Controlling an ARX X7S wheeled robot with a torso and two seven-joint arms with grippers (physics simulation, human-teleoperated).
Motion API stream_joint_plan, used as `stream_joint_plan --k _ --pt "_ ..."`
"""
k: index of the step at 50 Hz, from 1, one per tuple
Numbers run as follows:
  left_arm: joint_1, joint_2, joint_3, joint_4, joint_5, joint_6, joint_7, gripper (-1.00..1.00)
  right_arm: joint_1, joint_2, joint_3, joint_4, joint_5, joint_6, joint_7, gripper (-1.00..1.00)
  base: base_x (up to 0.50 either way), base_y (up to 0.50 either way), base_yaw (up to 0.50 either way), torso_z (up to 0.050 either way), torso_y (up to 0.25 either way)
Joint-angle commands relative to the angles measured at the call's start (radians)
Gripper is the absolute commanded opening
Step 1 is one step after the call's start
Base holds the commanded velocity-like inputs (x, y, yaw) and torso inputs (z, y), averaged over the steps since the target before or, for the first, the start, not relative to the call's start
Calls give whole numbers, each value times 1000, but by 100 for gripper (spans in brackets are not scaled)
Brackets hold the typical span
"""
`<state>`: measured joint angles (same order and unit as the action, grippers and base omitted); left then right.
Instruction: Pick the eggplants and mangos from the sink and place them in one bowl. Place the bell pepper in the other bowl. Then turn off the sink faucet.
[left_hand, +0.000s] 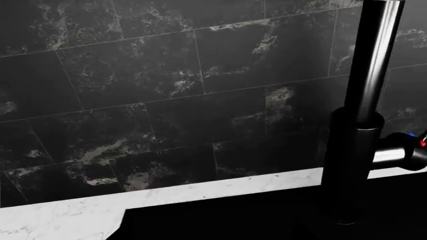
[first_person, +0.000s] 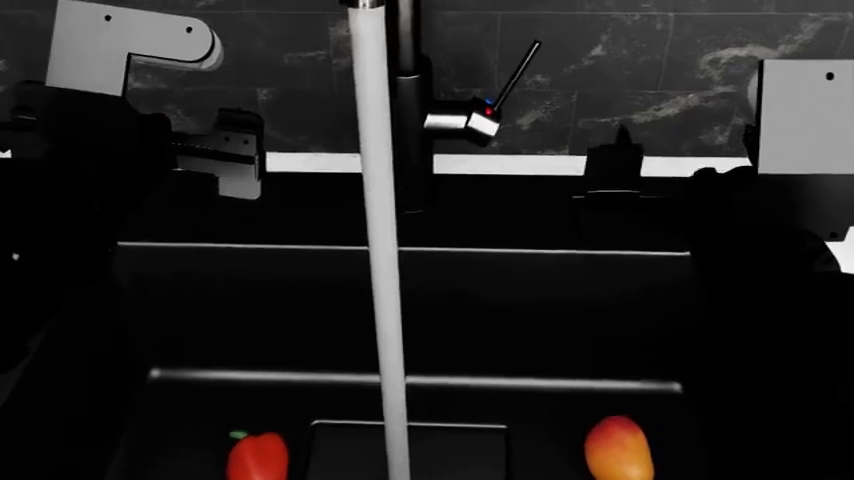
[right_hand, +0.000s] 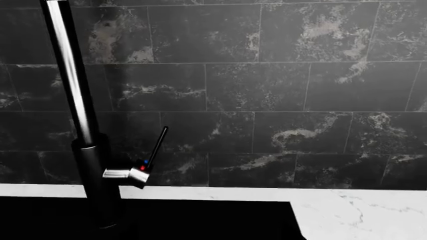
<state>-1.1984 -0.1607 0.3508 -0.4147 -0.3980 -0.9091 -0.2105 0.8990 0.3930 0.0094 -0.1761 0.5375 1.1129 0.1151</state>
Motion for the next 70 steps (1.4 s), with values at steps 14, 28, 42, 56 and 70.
stream_joint_plan --k 14,28,42,56,70 --pt "30 -17 2 -1 -22 -25 -2 100 14 -5 22 16 47 84 11 100 32 0 0 0 1" --pt "208 -88 -65 334 -164 -393 -77 100 -24 -36 58 -54 154 337 53 100 0 0 0 0 0" --pt "321 -119 -51 460 -227 -513 -86 100 -36 -47 59 -36 172 368 80 100 0 0 0 0 0" --pt "367 -100 -90 481 -268 -571 -115 100 -31 -40 -5 13 180 363 84 100 0 0 0 0 0" --pt "400 -136 -114 378 -603 -648 -343 100 -39 -30 17 1 195 349 99 100 0 0 0 0 0"
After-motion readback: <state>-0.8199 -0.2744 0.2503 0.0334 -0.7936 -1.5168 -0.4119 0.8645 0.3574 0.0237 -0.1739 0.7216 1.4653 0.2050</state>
